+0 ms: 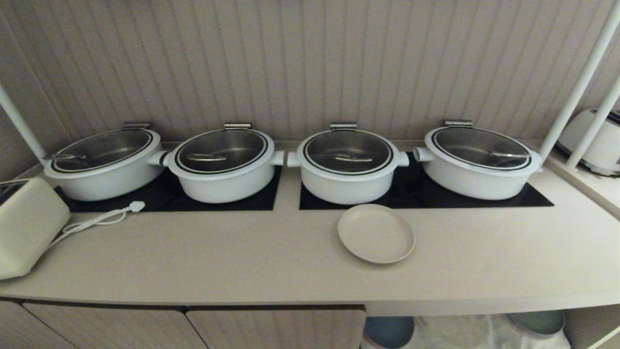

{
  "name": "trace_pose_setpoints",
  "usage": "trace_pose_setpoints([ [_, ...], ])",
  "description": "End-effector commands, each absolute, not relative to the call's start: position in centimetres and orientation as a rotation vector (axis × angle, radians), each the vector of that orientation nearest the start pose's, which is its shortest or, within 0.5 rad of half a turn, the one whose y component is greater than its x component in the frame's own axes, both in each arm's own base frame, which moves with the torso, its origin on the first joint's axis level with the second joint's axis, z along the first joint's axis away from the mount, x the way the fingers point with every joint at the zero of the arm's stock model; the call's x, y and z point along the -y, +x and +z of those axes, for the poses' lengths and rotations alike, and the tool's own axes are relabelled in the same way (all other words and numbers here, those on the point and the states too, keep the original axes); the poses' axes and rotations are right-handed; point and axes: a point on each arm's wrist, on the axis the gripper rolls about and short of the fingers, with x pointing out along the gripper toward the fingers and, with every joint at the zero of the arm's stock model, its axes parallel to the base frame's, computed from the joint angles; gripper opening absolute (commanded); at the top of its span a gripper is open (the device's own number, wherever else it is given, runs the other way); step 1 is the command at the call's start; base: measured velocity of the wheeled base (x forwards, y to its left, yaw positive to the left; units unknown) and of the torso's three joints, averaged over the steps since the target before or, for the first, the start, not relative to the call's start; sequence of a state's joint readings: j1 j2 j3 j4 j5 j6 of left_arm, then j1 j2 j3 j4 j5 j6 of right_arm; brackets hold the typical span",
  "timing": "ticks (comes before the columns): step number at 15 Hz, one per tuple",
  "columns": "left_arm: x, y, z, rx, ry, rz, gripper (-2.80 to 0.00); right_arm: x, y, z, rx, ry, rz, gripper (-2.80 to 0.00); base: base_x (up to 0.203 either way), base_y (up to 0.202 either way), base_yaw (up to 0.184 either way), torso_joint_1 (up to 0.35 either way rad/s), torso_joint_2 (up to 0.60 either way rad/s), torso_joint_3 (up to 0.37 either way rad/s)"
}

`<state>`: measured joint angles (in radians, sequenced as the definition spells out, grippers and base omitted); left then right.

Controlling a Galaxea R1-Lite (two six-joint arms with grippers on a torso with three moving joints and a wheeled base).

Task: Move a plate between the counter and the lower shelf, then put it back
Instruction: Pick up the plate

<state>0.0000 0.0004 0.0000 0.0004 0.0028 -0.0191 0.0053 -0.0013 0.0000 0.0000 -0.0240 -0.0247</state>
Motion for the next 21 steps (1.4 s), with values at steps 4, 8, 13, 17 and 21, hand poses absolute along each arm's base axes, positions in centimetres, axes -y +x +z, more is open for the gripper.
trace_pose_setpoints([
  [4, 0.0, -2.3, 7.5, 0.000, -0.020, 0.003, -2.80, 0.0, -2.3, 7.6, 0.000, -0.058, 0.009, -2.80, 0.000, 0.000, 0.000, 0.000, 0.00, 0.000],
  [8, 0.0, -2.3, 7.5, 0.000, -0.020, 0.003, -2.80, 0.0, -2.3, 7.6, 0.007, -0.140, 0.012, -2.80, 0.000, 0.000, 0.000, 0.000, 0.00, 0.000],
  [13, 0.0, -2.3, 7.5, 0.000, -0.020, 0.003, -2.80, 0.0, -2.3, 7.7, 0.011, -0.135, 0.008, -2.80, 0.000, 0.000, 0.000, 0.000, 0.00, 0.000],
  [17, 0.0, -2.3, 7.5, 0.000, -0.020, 0.003, -2.80, 0.0, -2.7, 9.3, 0.041, -0.132, 0.006, -2.80, 0.000, 0.000, 0.000, 0.000, 0.00, 0.000],
  [21, 0.0, -2.3, 7.5, 0.000, -0.020, 0.003, -2.80, 0.0, -3.4, 11.8, 0.030, -0.130, 0.008, -2.80, 0.000, 0.000, 0.000, 0.000, 0.00, 0.000],
])
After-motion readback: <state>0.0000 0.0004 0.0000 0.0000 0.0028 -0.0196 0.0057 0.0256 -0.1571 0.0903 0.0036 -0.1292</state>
